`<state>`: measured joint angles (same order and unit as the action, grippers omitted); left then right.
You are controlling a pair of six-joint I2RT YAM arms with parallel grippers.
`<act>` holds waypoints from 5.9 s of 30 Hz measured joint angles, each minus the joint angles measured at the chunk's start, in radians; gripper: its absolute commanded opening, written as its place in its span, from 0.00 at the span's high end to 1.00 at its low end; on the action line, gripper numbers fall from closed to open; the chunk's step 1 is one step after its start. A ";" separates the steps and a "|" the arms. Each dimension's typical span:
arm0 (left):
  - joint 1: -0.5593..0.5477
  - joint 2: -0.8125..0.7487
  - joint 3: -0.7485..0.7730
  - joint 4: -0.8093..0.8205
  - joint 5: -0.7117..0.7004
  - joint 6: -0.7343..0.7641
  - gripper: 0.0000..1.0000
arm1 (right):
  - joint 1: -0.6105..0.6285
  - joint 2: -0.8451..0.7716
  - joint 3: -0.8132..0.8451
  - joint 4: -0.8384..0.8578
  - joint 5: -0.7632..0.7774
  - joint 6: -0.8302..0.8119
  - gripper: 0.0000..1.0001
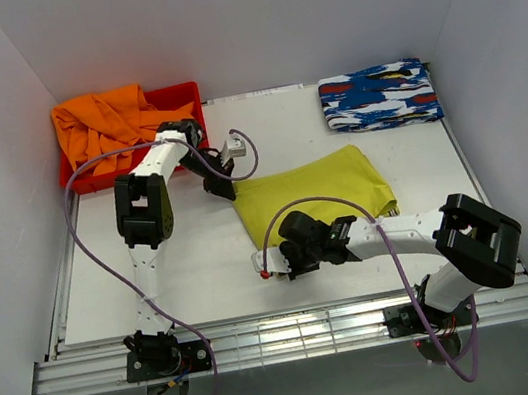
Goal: Fold and stack the trousers
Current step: Fold the trousers, then neatly place the folded trousers to the corner
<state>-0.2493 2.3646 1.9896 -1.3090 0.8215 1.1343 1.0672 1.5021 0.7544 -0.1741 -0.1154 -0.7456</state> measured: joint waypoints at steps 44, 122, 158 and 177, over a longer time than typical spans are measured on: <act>0.063 0.051 0.081 0.012 -0.028 -0.175 1.00 | 0.121 0.206 0.367 -0.195 0.018 0.243 0.64; 0.116 -0.240 -0.904 0.996 0.432 -1.451 0.57 | -0.953 0.291 0.180 -0.266 -0.818 0.546 0.39; -0.740 -0.542 -0.862 1.215 -0.525 -0.620 0.09 | -1.265 -0.213 0.093 -0.442 -0.434 0.851 0.10; -0.798 -0.391 -0.807 1.395 -0.573 -0.608 0.85 | -1.263 -0.220 -0.202 -0.244 -0.512 1.110 0.10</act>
<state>-1.0473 1.9736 1.1824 0.0860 0.2485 0.5259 -0.1955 1.2816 0.5522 -0.4179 -0.6270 0.3641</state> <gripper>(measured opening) 0.298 0.903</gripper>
